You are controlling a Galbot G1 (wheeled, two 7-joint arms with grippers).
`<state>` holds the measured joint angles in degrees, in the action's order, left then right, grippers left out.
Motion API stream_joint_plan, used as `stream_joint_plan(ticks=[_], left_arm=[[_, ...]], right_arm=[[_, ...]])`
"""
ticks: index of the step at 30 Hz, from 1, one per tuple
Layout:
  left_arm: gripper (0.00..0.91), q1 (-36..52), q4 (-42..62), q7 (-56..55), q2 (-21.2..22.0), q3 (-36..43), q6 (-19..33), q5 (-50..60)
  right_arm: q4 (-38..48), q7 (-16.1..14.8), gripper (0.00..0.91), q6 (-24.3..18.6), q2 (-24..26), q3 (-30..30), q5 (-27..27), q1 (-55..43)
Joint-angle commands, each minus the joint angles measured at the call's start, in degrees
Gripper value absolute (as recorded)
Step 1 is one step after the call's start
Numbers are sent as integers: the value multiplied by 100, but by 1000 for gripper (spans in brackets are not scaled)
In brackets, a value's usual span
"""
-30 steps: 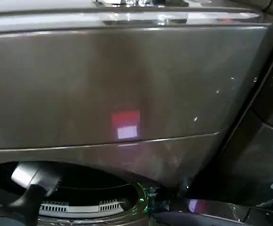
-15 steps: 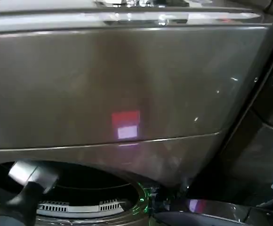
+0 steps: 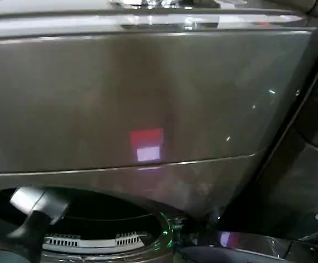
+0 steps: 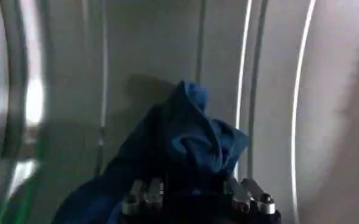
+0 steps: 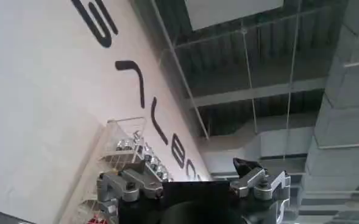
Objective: Grasp the clothes from the dryer.
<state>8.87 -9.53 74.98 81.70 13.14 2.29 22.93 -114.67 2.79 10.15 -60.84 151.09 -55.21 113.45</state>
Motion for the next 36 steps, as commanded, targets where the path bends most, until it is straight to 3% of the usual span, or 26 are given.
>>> stream_joint_plan(ticks=[1,13,25,36], left_arm=[[0,-92,-188,-346,-4,-264,-98,-33],[0,-799,-1465,-2088,-239,-1670,-321,-899],[0,-2226,-3279,-4299,-575,-2022,-99,-2110],[0,-2380,-3339,-6663,-105,-2155,464,-2978]], right_arm=[[-5,-4,907,3,1,9,1,0],[-7,-8,907,-10,19,36,0,11],[-24,-5,907,-23,35,12,1,-12],[17,-24,907,-35,57,6,-3,-16]])
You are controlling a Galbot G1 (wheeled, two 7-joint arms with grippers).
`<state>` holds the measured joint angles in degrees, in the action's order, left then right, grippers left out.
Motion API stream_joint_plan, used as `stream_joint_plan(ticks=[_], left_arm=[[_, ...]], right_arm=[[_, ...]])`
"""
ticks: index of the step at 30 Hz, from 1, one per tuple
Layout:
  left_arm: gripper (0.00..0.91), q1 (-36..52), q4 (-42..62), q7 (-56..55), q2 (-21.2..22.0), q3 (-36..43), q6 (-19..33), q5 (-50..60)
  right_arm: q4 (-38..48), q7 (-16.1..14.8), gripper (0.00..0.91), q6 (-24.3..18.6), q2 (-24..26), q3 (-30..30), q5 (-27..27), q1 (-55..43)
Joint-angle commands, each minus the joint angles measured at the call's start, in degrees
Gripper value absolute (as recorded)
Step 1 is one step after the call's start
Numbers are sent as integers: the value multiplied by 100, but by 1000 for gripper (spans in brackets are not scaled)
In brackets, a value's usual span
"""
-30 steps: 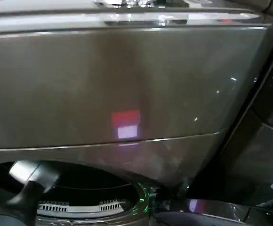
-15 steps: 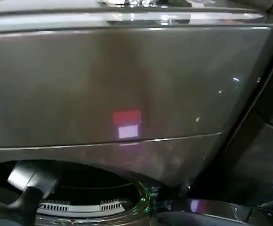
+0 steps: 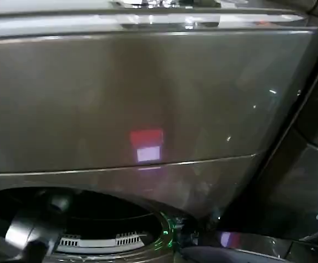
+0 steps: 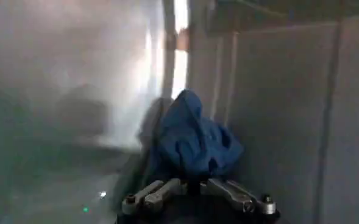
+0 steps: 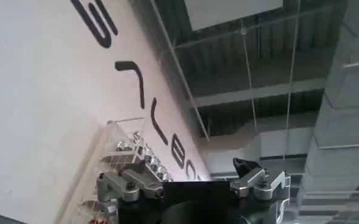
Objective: Grasp the clothes from the dryer.
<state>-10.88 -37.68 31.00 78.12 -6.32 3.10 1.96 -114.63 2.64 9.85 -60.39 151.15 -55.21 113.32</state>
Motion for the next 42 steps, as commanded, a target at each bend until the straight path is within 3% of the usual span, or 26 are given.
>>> stream_joint_plan(ticks=[1,12,16,25,42], left_arm=[[0,-416,-556,-2516,296,-221,477,-990],[0,-764,-1164,-3962,606,-505,1445,-757],[0,-873,-1412,-4261,668,-538,1559,-744],[0,-895,-1439,-5095,855,-872,1515,-430],[0,-1197,-1669,-5265,891,-1079,1361,-435]], right_arm=[[18,-8,907,-4,18,-2,-2,-9],[30,-5,907,-4,34,-62,29,-50],[31,-1,907,-18,36,-76,29,-61],[57,-5,907,-60,43,-53,29,-41],[53,-17,907,-145,38,-69,30,-51]])
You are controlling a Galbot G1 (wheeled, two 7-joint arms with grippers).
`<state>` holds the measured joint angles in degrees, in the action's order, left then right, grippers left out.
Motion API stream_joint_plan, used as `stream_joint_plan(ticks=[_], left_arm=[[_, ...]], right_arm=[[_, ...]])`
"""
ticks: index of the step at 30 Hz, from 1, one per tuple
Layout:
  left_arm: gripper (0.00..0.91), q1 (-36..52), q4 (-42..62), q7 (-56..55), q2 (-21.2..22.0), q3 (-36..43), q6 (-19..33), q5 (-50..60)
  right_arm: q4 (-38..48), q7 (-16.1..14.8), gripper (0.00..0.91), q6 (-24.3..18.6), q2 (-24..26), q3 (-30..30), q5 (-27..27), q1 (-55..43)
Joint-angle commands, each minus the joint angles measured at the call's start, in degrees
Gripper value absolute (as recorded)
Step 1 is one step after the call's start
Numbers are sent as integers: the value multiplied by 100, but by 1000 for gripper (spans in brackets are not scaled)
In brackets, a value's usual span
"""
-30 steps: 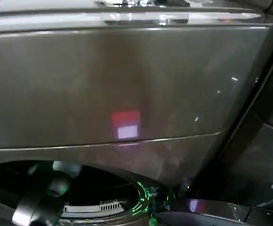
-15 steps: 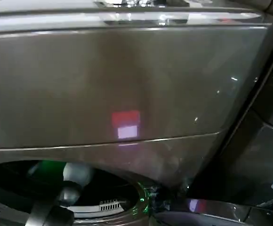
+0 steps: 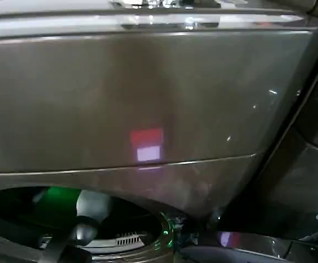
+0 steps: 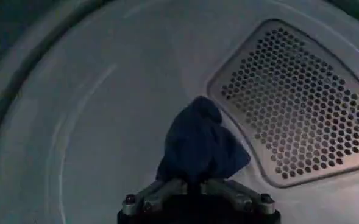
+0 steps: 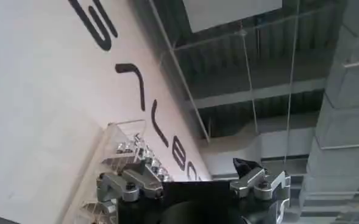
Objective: Grasp the clothes from the dryer.
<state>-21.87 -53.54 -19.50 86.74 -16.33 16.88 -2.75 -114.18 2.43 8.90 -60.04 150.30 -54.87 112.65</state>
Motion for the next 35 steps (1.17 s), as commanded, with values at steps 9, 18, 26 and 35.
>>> stream_joint_plan(ticks=[9,18,26,35], left_arm=[[0,-119,-24,-174,38,-67,-20,26],[0,-94,17,-122,29,-48,-22,33],[0,-58,22,-109,38,-49,-23,36],[0,-69,-35,-99,-18,-57,-18,17]], right_arm=[[18,11,907,-50,15,51,-12,51],[17,23,907,3,13,95,0,16],[33,18,907,38,13,144,5,17],[30,16,907,55,53,214,3,62]])
